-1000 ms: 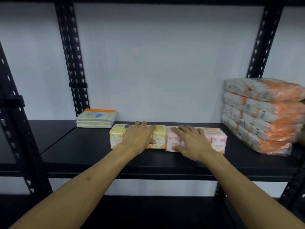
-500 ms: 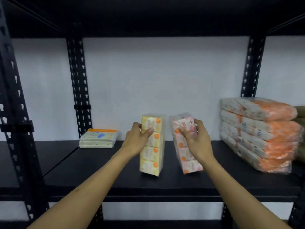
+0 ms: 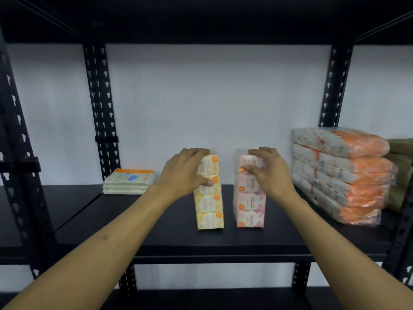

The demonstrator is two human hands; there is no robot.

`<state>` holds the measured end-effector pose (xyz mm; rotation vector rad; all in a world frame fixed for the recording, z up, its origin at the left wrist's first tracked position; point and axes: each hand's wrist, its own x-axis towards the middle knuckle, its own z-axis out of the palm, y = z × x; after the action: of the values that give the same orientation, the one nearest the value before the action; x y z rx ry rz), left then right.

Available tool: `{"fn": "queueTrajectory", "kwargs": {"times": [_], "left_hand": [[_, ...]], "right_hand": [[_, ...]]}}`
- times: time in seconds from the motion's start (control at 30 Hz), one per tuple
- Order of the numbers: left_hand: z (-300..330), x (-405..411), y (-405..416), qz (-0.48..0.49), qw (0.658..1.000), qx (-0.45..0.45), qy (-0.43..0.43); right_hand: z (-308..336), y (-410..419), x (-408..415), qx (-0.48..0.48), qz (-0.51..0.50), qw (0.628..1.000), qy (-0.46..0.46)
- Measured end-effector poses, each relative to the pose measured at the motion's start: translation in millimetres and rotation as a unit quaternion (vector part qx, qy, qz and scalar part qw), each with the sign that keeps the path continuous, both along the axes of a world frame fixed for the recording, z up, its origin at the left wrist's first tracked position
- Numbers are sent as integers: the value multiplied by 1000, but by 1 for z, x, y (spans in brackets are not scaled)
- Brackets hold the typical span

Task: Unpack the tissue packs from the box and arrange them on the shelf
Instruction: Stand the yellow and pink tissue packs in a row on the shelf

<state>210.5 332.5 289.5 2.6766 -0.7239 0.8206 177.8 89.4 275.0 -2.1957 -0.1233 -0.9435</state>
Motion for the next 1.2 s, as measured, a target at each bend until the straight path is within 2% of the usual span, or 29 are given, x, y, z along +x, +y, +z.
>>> {"fn": "queueTrajectory", "kwargs": {"times": [0.13, 0.3, 0.43, 0.53, 0.67, 0.73, 0.87, 0.97, 1.03, 1.1, 1.2], "left_hand": [[-17, 1, 17, 97, 984, -146, 3], [-54, -3, 40, 150, 963, -204, 91], [-86, -1, 54, 159, 928, -290, 170], [-101, 2, 61, 135, 901, -355, 210], [-104, 2, 68, 98, 890, -382, 229], [-104, 3, 71, 93, 902, -346, 241], [-101, 11, 71, 128, 933, -239, 238], [-96, 14, 58, 162, 971, -107, 137], [-95, 13, 41, 133, 984, -57, 106], [-99, 16, 22, 111, 985, 0, 131], [-112, 30, 5, 131, 978, 98, 132]], "right_hand": [[-10, -15, -10, 86, -21, 995, -50], [-23, -24, -16, 191, -60, 977, -75], [-35, -38, -18, 290, -81, 951, -76], [-58, -50, -17, 348, -94, 931, -52], [-103, -57, -18, 340, -108, 933, 51], [-114, -61, -15, 312, -126, 937, 96], [-108, -67, -11, 186, -208, 942, 186], [-107, -60, -12, 36, -238, 964, 112], [-108, -50, -9, -142, -193, 967, 92], [-109, -36, 1, -284, -124, 940, 146], [-112, -26, 22, -328, -96, 920, 192]]}}
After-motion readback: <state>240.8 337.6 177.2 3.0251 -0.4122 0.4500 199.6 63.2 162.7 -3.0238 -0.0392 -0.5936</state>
